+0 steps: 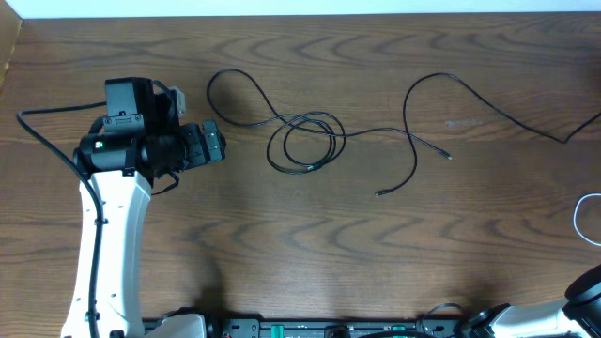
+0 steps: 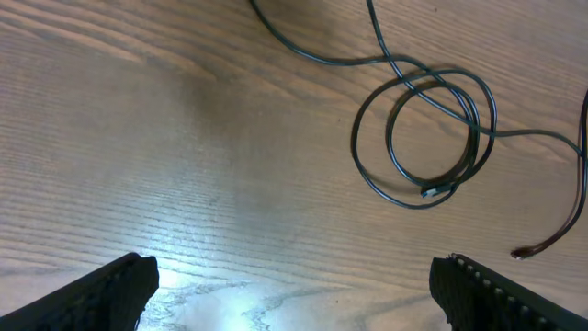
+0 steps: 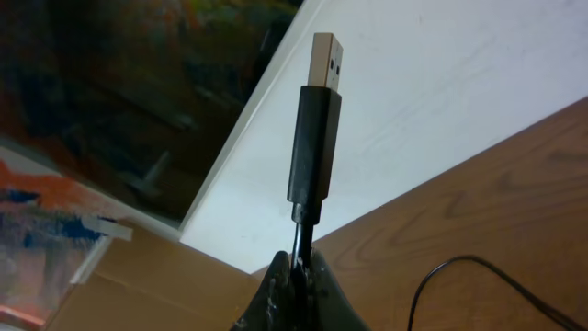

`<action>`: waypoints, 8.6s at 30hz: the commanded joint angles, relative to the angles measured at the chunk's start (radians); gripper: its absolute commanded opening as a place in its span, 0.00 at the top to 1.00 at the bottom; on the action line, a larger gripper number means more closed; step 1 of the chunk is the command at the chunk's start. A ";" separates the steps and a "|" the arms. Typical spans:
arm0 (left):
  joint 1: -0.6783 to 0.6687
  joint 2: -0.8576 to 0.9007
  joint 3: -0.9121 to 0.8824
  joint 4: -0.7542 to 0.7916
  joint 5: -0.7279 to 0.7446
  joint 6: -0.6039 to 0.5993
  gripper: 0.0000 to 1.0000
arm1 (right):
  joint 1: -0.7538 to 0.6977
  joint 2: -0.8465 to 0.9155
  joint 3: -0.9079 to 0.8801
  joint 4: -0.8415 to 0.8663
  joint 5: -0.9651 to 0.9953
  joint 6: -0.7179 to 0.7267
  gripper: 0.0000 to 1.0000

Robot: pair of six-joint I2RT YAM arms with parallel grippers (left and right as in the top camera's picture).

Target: Untangle cables

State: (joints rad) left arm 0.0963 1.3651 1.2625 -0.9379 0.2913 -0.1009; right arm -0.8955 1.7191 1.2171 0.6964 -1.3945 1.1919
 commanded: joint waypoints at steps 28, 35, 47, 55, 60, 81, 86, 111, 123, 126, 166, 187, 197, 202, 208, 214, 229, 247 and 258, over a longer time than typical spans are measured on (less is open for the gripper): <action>0.003 -0.015 -0.004 0.031 0.043 -0.036 0.00 | 0.257 -0.211 0.268 -1.348 0.827 -1.122 0.99; 0.003 -0.015 -0.004 0.035 0.058 -0.035 0.00 | 0.356 -0.204 0.308 -1.477 1.284 -1.113 0.99; 0.003 -0.015 -0.004 0.038 0.068 -0.036 0.00 | 0.595 -0.034 0.308 -1.630 1.392 -1.032 0.99; 0.003 -0.015 -0.004 0.038 0.067 -0.035 0.00 | 0.797 0.105 0.308 -1.619 1.357 -0.978 0.99; 0.003 -0.015 -0.004 0.038 0.067 -0.033 0.00 | 0.908 0.167 0.308 -1.592 1.297 -1.028 0.99; 0.003 -0.015 -0.004 0.034 0.064 -0.005 0.00 | 1.033 0.375 0.307 -1.531 1.231 -1.139 0.99; 0.003 -0.015 -0.004 0.032 0.064 -0.005 0.00 | 1.042 0.407 0.307 -1.527 1.231 -1.138 0.98; 0.003 -0.015 -0.004 0.035 0.064 0.018 0.00 | 1.073 0.415 0.342 -1.530 1.219 -1.198 0.99; 0.003 -0.015 -0.004 0.034 0.064 0.018 0.00 | 1.068 0.388 0.412 -1.558 1.403 -1.210 0.99; 0.003 -0.015 -0.004 0.034 0.064 0.018 0.00 | 1.065 0.388 0.412 -1.557 1.412 -1.218 0.99; 0.003 -0.015 -0.004 0.020 0.064 0.018 0.00 | 1.067 0.522 0.412 -1.428 1.339 -1.222 0.63; 0.003 -0.015 -0.004 0.019 0.063 0.019 0.00 | 1.087 0.525 0.407 -1.436 1.189 -1.144 0.99; 0.003 -0.015 -0.004 0.019 0.064 0.018 0.00 | 1.082 0.426 0.530 -1.449 0.660 -1.331 0.99; 0.003 -0.015 -0.004 0.019 0.064 0.018 0.00 | 1.078 0.332 0.571 -1.469 0.684 -1.331 0.99; 0.003 -0.015 -0.004 0.019 0.064 0.018 0.00 | 1.040 0.280 0.571 -1.511 0.821 -1.328 0.99; 0.003 -0.015 -0.004 0.019 0.064 0.018 0.00 | 0.951 0.216 0.571 -1.543 0.907 -1.320 0.99; 0.003 -0.015 -0.004 0.020 0.064 0.018 0.00 | 0.551 0.053 0.671 -1.705 1.530 -1.187 0.99; 0.003 -0.015 -0.004 0.019 0.064 0.027 0.00 | 0.259 0.077 0.961 -1.886 1.637 -0.930 0.99; 0.003 -0.015 -0.004 0.018 0.069 0.063 0.00 | 0.206 0.275 0.961 -1.900 1.786 -0.863 0.99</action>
State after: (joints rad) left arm 0.0963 1.3647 1.2621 -0.9161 0.3431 -0.0700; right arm -0.6632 1.9602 2.1674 -1.1976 0.3122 0.2939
